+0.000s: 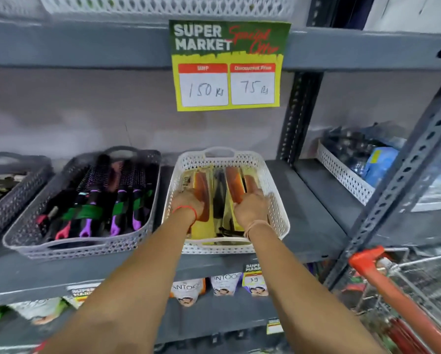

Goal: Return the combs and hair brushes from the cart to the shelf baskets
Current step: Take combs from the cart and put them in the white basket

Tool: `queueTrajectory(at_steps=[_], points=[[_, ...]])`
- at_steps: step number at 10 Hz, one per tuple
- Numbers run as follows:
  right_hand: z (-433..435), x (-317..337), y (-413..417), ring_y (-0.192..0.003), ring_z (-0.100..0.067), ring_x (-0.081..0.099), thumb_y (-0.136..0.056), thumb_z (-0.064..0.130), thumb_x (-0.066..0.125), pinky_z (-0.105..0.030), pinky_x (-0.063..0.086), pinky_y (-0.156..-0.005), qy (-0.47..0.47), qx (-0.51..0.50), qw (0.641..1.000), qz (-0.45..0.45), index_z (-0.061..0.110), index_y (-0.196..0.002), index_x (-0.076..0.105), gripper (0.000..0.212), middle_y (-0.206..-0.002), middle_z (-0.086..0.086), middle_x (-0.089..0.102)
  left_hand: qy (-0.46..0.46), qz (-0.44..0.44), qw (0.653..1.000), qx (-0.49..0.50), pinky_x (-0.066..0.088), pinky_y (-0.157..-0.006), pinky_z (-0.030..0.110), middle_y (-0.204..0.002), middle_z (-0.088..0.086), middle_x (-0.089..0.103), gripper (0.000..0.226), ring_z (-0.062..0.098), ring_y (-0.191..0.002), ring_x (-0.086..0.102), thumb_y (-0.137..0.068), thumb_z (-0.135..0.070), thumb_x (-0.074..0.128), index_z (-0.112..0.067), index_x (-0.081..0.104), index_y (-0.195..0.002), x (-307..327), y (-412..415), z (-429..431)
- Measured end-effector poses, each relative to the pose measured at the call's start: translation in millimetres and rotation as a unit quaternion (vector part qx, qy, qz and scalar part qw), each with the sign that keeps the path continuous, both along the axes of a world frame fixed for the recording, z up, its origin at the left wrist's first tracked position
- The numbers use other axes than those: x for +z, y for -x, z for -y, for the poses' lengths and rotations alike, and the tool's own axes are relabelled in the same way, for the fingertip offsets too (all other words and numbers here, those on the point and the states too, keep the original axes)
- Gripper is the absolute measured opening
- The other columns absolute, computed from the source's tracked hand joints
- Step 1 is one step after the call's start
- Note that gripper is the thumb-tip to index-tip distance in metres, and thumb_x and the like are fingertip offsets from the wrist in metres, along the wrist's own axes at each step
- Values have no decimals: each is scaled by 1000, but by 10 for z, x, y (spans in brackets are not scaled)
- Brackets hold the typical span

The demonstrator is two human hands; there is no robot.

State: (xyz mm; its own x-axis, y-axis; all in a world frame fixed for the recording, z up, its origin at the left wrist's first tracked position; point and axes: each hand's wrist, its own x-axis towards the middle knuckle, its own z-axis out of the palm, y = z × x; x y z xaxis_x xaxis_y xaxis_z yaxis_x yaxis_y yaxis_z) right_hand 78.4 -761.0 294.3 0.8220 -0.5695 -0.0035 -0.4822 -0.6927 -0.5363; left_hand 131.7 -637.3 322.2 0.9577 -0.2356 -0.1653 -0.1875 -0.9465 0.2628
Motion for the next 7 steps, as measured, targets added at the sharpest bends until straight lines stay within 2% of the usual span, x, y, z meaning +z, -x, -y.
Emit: queueTrajectory(at_steps=[1, 2, 3, 4, 5, 6, 7], points=[[2, 5, 21, -128, -29, 39, -90, 23, 47, -35, 31, -109, 23, 8, 1000, -6, 5, -106, 66, 30, -141, -11, 43, -45, 26, 999, -6, 25, -114, 38, -142, 17, 47, 49, 30, -135, 38, -95, -36, 40, -11, 42, -138, -36, 43, 57], [-26, 69, 83, -124, -30, 46, -92, 25, 47, -36, 34, -110, 31, 42, 999, 0, 1, -111, 63, 35, -141, -17, 42, 3, 17, 1000, -1, 22, -117, 38, -146, 18, 41, 50, 31, -138, 31, -96, -34, 40, -13, 38, -141, -77, 86, 72], [-67, 159, 120, -123, -30, 48, -93, 26, 48, -36, 39, -108, 33, 48, 998, 1, -1, -115, 60, 37, -144, -18, 37, 26, 12, 1000, -2, 24, -117, 39, -146, 21, 39, 50, 34, -137, 31, -97, -33, 35, -15, 34, -144, -72, 79, 21], [-226, 281, 212, -127, -30, 45, -93, 30, 43, -40, 41, -105, 81, 35, 996, 26, 2, -118, 58, 40, -146, -16, 37, 47, 35, 998, -5, 30, -113, 39, -141, 23, 43, 50, 36, -132, 39, -97, -29, 33, -12, 35, -144, -69, 113, -122], [-675, 298, 415, -117, -30, 53, -96, 28, 33, -39, 41, -98, 125, 35, 987, 92, 9, -113, 59, 37, -119, -16, 61, 76, 64, 994, -36, 40, -105, 38, -132, 22, 52, 39, 37, -122, 50, -93, -18, 40, -4, 57, -125, -51, 273, -389], [-1197, 35, 704, -127, -29, 45, -93, 35, 16, -39, 29, -107, 166, 40, 977, 127, 11, -122, 56, 55, -128, -12, 60, 69, 95, 984, -138, 43, -99, 38, -124, 22, 59, 37, 37, -117, 53, -93, -20, 39, -1, 62, -115, -86, 608, -725], [-1686, -155, 930, -139, -33, 31, -88, 42, 6, -40, 12, -115, 189, 29, 969, 153, 5, -131, 47, 71, -143, -15, 46, 33, 169, 961, -215, 18, -120, 35, -149, 13, 38, 45, 29, -143, 24, -97, -19, 29, -4, 41, -138, -170, 942, -1299]])
